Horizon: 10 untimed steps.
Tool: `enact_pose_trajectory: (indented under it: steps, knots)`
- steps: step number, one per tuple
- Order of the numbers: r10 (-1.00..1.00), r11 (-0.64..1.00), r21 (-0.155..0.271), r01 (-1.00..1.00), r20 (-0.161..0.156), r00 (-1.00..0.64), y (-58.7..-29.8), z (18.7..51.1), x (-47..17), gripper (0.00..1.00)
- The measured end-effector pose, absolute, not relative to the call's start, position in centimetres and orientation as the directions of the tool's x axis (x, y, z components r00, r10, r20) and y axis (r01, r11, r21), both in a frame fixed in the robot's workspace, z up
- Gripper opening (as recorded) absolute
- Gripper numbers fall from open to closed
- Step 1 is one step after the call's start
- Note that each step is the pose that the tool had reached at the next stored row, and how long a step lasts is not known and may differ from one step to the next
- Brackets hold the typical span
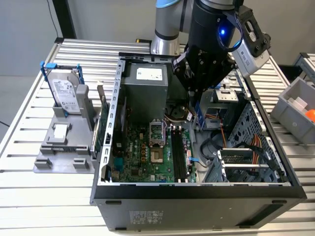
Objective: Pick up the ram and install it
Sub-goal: 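Insert the ram into the slot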
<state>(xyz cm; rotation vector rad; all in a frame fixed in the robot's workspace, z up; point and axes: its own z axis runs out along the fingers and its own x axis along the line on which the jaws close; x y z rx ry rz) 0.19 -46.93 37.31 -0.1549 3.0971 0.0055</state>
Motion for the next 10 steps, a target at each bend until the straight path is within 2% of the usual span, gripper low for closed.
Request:
enact_pose_trajectory:
  steps: [10]
  knots:
    - [-0.100, 0.995, 0.002, -0.100, -0.041, -0.994, -46.93, 37.07, 0.19, 0.00]
